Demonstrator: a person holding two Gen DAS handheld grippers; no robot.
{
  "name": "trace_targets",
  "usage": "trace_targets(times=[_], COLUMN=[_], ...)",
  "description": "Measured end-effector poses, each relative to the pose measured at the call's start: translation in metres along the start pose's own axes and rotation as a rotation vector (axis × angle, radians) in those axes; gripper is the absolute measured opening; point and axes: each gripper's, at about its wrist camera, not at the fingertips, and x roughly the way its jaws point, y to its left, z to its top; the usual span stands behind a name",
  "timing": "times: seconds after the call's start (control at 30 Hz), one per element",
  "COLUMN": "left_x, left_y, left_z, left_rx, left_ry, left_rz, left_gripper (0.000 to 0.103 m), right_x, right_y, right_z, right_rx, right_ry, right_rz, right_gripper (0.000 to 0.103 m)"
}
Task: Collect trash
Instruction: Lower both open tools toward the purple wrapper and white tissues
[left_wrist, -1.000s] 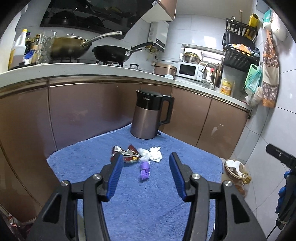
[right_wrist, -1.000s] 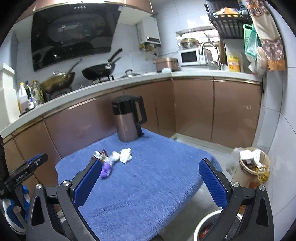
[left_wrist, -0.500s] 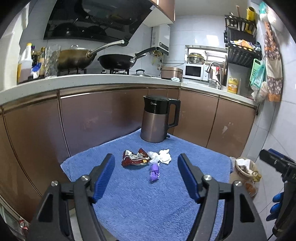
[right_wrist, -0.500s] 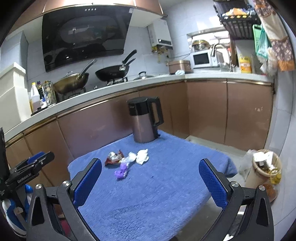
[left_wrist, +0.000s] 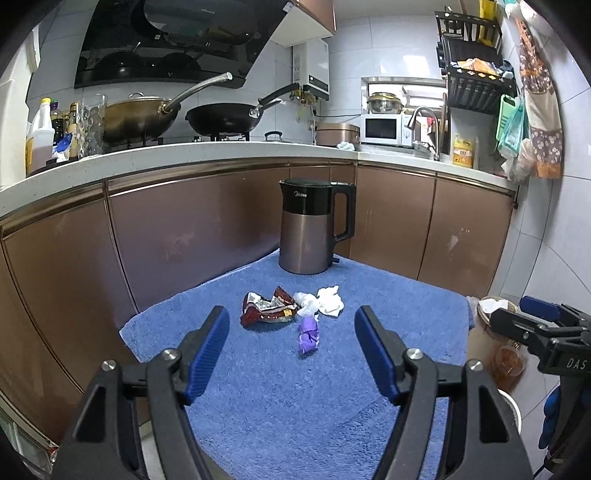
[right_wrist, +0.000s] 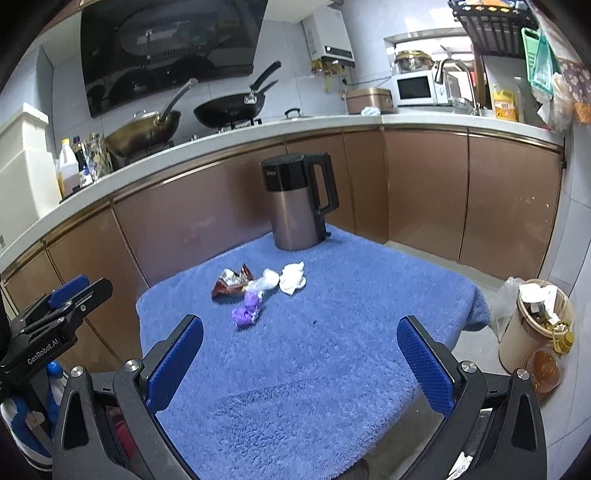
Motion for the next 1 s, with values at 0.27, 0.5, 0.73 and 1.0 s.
trace_targets(times=[0.27,0.5,0.73,1.0], left_x=[0.021,0.045,0.071,0.095], left_y=[0.007,0.013,0.018,0.029], left_z=[-0.009,-0.017,-0.024,-0.037], left_rx=[-0.014,-0.025,-0.031,-0.065], left_ry=[0.048,0.096,0.149,0.215], left_rz=[0.002,0.000,-0.006,-0.008], left_gripper=[0.069,0.069,0.069,0.069], right_x=[0.023,0.042,0.064,0.089], right_y=[0.002,0.001,-0.007,-0.016], right_z=[-0.004,-0.006,-0.009,-0.012], right_rx=[0.004,0.011,0.027,0.045], right_ry=[0.052,0.089,0.131,0.178], right_rz=[0.004,0.003,0.000,-0.005], right_gripper=[0.103,0.103,0.103,0.103])
